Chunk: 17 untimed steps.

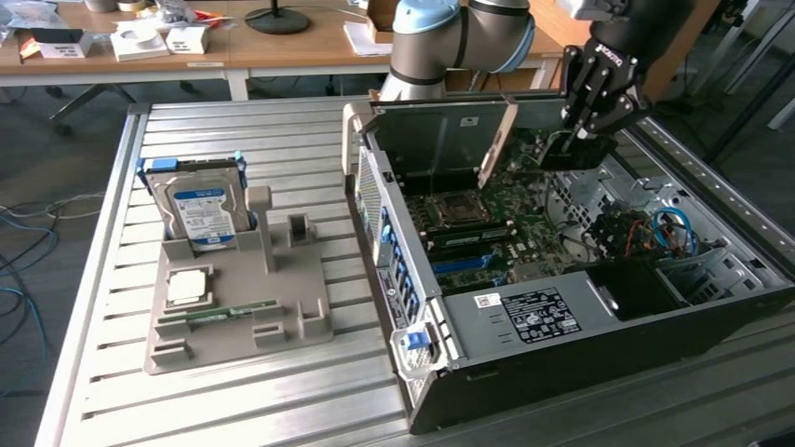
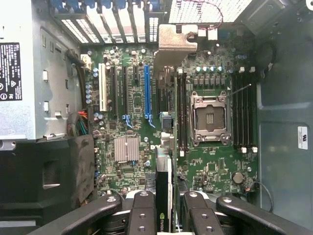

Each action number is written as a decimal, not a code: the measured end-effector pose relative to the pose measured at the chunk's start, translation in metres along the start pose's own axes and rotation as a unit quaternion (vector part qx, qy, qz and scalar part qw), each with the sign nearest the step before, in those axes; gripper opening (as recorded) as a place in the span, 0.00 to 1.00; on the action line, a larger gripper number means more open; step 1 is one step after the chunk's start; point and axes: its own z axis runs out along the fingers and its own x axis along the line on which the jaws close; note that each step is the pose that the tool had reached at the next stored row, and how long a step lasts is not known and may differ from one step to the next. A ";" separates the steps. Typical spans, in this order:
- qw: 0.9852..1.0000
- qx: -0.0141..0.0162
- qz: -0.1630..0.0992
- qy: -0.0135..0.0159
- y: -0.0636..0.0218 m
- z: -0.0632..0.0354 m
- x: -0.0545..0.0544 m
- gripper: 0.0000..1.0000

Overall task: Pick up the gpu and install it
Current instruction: 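Insert the gpu into the slot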

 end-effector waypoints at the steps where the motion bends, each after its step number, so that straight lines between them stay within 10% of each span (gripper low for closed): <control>1: 1.000 0.000 0.000 0.000 -0.0001 0.0014 0.000 0.27; 9: 1.000 0.001 0.000 0.000 0.0007 0.0133 0.000 0.27; 17: 1.000 0.011 -0.005 0.000 0.0058 0.0184 0.001 0.27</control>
